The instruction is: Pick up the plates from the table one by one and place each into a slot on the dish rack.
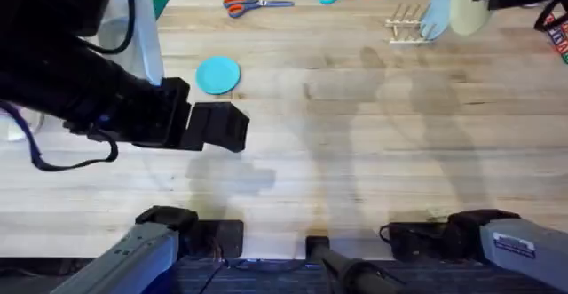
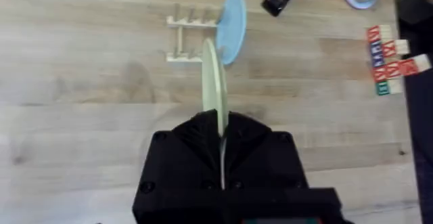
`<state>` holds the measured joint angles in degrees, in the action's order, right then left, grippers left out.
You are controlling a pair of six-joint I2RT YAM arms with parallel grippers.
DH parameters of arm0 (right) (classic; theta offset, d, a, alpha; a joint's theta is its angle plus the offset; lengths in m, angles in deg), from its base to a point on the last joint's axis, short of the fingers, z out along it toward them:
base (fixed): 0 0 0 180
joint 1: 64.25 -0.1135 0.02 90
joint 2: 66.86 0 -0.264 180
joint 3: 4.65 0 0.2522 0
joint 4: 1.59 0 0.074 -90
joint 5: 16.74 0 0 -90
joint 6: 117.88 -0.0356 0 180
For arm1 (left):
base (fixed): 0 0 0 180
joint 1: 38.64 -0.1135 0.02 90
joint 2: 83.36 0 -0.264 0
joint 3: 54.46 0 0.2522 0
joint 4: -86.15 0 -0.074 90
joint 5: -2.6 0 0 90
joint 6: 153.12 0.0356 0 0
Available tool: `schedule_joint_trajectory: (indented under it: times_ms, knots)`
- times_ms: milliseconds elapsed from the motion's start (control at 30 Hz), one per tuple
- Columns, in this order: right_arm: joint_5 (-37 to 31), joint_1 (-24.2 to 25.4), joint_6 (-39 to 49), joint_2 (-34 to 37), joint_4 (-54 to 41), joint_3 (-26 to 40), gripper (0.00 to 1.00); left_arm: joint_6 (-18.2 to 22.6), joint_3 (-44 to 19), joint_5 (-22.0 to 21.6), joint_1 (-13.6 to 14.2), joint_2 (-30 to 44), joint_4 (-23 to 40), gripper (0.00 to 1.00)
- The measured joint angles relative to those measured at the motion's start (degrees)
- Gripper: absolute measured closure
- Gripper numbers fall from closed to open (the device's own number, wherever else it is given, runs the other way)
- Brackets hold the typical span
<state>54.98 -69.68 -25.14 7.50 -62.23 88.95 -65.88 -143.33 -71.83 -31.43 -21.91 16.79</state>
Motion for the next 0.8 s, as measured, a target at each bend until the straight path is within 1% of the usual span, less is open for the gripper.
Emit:
schedule_joint_trajectory:
  times_ms: [100,267,500,800]
  knots:
    - [-2.71,0.25,-0.02,1.43,2.45,0.0,0.973,0.0,0.0,0.0,0.0,0.0,-0.01,0.008]
    - [-4.67,1.38,-0.14,3.91,5.08,0.0,0.973,0.0,0.0,0.0,0.0,0.0,-0.02,0.008]
    - [-5.14,2.8,-0.2,5.93,7.33,0.0,0.973,0.0,0.0,0.0,0.0,0.0,0.0,0.007]
    - [-5.71,2.89,-0.2,7.22,11.15,0.0,0.973,0.0,0.0,0.0,0.0,0.0,0.0,0.008]
